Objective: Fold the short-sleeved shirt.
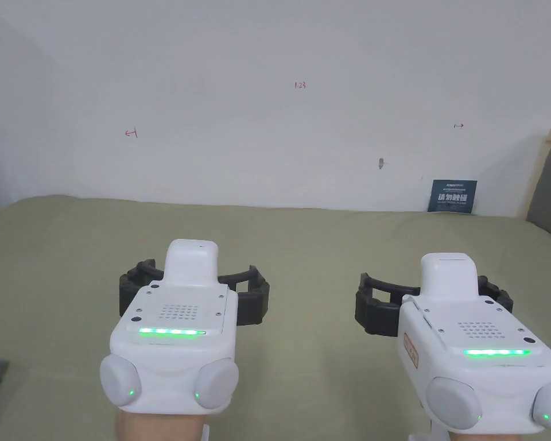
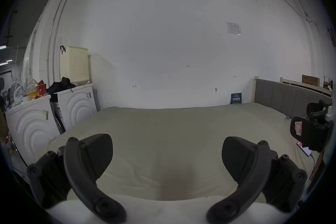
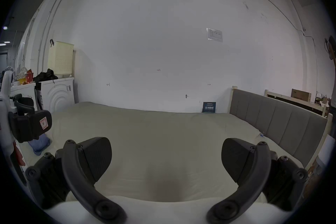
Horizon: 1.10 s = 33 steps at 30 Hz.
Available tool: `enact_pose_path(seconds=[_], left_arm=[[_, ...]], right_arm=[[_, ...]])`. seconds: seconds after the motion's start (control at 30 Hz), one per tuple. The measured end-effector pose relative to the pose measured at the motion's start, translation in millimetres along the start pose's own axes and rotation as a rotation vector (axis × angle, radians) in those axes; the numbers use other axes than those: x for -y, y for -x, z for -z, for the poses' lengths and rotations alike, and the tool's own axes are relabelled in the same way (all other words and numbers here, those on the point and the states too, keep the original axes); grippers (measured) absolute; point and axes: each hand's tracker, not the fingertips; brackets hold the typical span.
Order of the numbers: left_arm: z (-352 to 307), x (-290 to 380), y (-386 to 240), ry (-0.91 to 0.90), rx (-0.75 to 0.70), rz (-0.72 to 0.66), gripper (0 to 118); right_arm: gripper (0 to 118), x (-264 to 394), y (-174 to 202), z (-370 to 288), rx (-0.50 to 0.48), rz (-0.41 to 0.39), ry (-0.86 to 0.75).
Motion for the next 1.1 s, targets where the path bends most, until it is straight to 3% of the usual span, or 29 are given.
enact_pose_path(seconds=[0.4,0.57,0.77,1.1], left_arm=[[-6,-3,-2,-0.003,0.006,0.009,118],[-6,-4,-3,0.006,0.013,0.015,118],[-5,-6,-4,0.011,0.02,0.003,118],[-6,-9,-4,0.015,0.027,0.002,118]], right_arm=[[118,4,-4,1,0.06,0.008,0.002],[118,3,-14,2,-0.024,0.081,0.045],[118,-3,-1,6,0.096,0.005,0.107],[118,-9,-2,0,0.028,0.021,0.056]])
